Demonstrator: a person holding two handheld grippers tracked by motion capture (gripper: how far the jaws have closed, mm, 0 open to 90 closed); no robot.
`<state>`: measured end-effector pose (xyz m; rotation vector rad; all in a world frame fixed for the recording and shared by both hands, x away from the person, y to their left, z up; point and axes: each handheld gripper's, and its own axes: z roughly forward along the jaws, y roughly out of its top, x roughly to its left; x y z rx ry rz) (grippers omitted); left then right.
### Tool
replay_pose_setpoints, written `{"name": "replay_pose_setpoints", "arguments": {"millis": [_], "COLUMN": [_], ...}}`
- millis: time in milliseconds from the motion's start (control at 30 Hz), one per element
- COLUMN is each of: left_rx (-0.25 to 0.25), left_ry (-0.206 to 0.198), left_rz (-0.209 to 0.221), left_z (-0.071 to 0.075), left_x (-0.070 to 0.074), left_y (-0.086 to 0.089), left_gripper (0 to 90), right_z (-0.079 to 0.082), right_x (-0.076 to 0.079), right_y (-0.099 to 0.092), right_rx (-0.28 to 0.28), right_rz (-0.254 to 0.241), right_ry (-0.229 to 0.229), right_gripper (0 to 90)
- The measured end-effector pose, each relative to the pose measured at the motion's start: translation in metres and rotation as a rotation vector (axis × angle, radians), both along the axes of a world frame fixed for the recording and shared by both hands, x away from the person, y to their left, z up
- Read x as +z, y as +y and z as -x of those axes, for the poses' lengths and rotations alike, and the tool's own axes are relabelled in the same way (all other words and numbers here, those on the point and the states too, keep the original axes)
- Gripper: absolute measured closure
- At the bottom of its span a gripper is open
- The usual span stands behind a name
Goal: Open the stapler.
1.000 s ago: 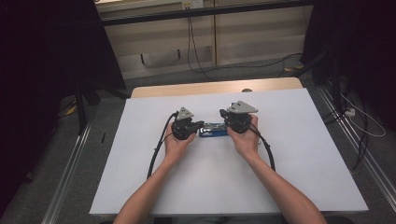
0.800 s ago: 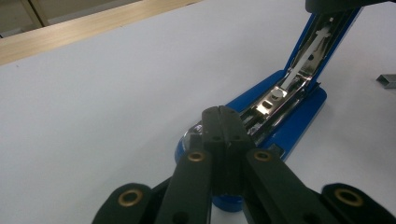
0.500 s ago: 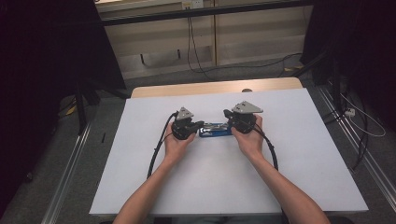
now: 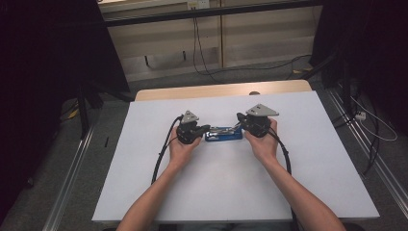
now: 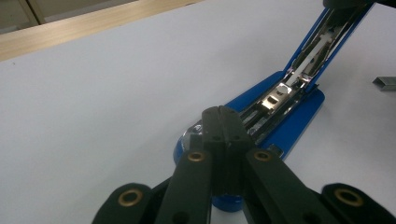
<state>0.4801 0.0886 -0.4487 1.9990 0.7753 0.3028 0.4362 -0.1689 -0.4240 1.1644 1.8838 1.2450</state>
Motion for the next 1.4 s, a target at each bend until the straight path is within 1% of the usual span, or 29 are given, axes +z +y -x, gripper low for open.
{"name": "replay_pose_setpoints", "arguments": {"millis": [100, 167, 333, 467, 600, 700, 1033, 1400], "left_rx": [0.0, 0.0, 0.002, 0.004, 0.006, 0.006, 0.01, 0.01], "left_ry": [0.001, 0.002, 0.007, 0.009, 0.009, 0.007, 0.009, 0.01], "left_rz": [0.0, 0.001, 0.005, 0.008, 0.008, 0.006, 0.009, 0.011], "left_z": [0.0, 0.0, 0.0, 0.0, 0.0, 0.0, 0.0, 0.0], "left_x": [0.0, 0.0, 0.0, 0.0, 0.0, 0.0, 0.0, -0.001], "left_y": [0.0, 0.0, 0.001, 0.001, 0.0, 0.0, 0.0, 0.0], "left_gripper": [90.0, 90.0, 90.0, 90.0, 90.0, 90.0, 90.0, 90.0], "right_z": [0.001, 0.0, 0.002, 0.004, 0.006, 0.007, 0.01, 0.013], "right_x": [0.002, 0.003, 0.003, 0.002, 0.004, 0.004, -0.003, -0.009], "right_y": [-0.004, -0.008, -0.014, -0.021, -0.025, -0.025, -0.034, -0.041], "right_rx": [-0.006, -0.006, -0.019, -0.025, -0.018, -0.014, -0.026, -0.033], "right_rz": [-0.005, -0.017, -0.008, -0.013, -0.014, -0.007, 0.001, 0.023], "right_ry": [-0.002, 0.003, 0.009, 0.013, 0.006, 0.009, 0.026, 0.049], "right_gripper": [90.0, 90.0, 90.0, 90.0, 90.0, 90.0, 90.0, 90.0]}}
